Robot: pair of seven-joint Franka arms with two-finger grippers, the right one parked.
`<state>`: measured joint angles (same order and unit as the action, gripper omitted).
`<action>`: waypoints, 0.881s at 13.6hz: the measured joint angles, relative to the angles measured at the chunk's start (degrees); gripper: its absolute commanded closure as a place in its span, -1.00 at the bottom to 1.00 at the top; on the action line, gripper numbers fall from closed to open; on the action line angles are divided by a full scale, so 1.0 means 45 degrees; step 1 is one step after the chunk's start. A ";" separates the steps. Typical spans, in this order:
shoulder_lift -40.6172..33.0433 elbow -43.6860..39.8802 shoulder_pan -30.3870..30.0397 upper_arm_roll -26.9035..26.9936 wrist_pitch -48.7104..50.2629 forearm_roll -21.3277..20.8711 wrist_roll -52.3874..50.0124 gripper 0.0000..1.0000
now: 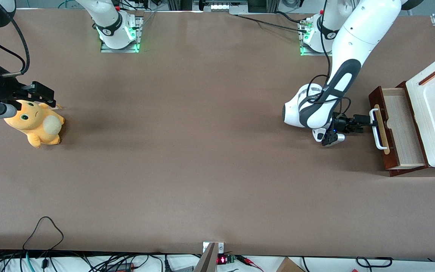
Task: Open lower drawer with left arm only
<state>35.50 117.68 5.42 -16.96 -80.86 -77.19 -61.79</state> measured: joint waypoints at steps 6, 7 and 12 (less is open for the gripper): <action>-0.1488 -0.3014 -0.0128 -0.0011 -0.1211 0.4718 0.3447 -1.00; -0.1738 -0.3669 -0.0283 0.0000 -0.1459 0.5739 0.4093 -1.00; -0.3133 -0.5898 -0.1459 0.0406 -0.2205 1.0803 0.7614 -1.00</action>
<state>21.40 91.13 -1.15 -15.13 -90.78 -28.57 -27.53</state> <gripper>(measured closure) 0.000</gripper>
